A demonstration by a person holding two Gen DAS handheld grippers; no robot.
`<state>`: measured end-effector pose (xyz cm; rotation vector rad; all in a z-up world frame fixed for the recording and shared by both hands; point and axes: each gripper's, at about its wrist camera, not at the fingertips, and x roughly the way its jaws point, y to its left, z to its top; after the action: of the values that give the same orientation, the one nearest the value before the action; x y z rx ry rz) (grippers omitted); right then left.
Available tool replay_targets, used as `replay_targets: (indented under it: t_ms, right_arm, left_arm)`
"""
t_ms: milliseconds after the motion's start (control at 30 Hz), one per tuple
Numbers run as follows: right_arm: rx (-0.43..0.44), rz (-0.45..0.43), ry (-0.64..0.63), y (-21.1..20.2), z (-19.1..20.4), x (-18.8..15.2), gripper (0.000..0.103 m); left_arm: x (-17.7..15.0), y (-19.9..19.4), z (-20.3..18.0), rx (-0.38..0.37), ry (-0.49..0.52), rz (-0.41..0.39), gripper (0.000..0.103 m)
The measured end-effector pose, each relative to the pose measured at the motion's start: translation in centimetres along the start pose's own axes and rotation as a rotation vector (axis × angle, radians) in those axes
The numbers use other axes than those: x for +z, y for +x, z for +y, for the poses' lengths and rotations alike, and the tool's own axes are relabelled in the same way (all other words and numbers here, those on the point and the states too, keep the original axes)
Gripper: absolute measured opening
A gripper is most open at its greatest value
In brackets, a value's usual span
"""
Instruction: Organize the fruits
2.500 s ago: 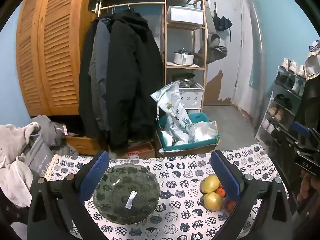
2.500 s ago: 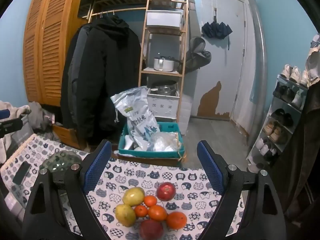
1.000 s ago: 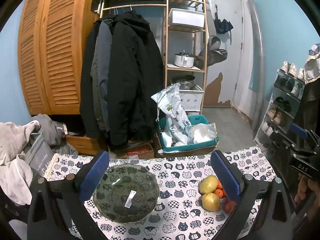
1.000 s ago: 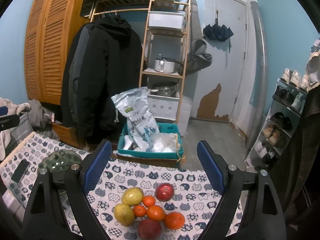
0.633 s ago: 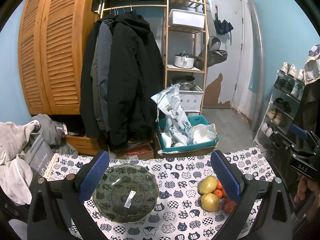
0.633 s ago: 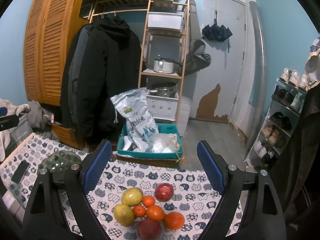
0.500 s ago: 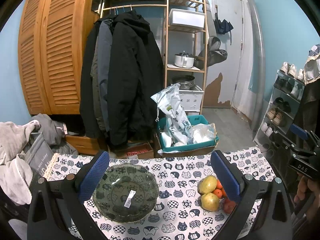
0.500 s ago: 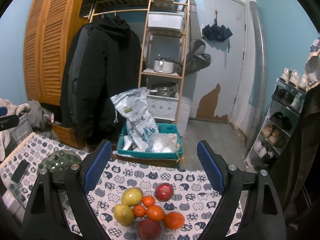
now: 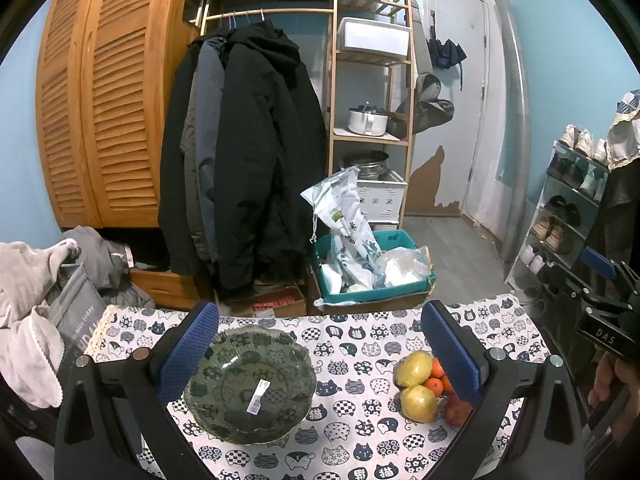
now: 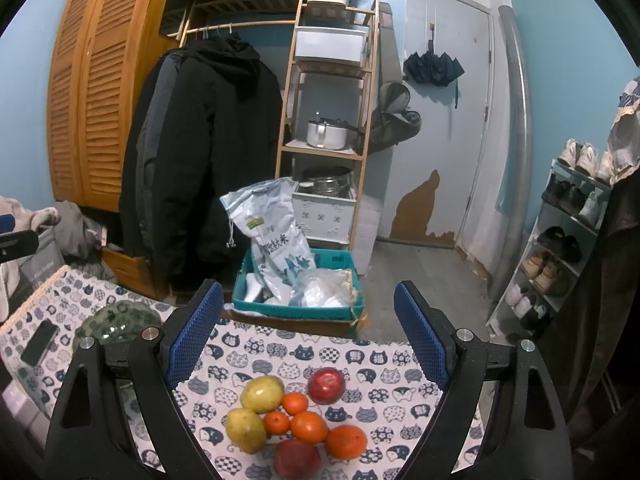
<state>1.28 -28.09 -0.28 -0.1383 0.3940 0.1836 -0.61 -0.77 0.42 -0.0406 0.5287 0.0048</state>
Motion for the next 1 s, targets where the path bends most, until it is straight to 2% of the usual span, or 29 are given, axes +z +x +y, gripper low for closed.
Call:
replay_targets:
  t_ms: [1000]
  right_arm:
    - [-0.005,0.0,0.001,-0.29,-0.63,0.27,0.086]
  left_arm:
    - [-0.04,-0.15,-0.36,-0.004,-0.003,-0.003,0.102]
